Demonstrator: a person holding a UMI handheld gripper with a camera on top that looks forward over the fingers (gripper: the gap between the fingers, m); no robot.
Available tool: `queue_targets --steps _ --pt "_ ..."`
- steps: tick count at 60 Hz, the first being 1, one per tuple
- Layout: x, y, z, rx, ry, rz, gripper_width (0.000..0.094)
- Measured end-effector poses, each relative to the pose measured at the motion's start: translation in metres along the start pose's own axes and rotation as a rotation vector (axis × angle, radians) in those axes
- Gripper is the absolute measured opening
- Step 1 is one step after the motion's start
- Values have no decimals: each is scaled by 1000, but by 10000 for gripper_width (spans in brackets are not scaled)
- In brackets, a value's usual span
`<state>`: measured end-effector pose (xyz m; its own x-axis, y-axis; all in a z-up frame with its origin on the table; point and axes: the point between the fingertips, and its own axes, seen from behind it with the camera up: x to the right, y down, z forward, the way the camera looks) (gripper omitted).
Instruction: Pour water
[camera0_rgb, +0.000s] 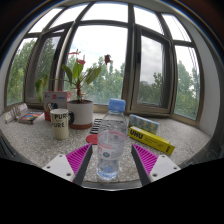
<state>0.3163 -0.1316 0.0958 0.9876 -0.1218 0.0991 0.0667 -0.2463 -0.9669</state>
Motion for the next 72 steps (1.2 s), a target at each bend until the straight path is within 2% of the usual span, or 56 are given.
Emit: queue_targets --steps 4,10,15,20,26,35,42,52,60,66,72 --pt "-2 0 27 13 -13 5 746" --pt "-4 4 50 15 -26 0 527" --pt "-10 0 52 37 -43 15 476" --pt "-5 -1 52 50 -15 21 366" --pt "-5 -1 54 44 -6 16 286" --pt "4 -9 52 42 61 -6 287" --pt "30 -44 54 67 187 -116 286" --pt "68 -143 73 149 427 -500 285" --pt "52 -231 95 233 572 -943 285" --pt "9 -277 114 305 620 -1319 288" --pt "-48 -290 138 382 598 -1636 288"
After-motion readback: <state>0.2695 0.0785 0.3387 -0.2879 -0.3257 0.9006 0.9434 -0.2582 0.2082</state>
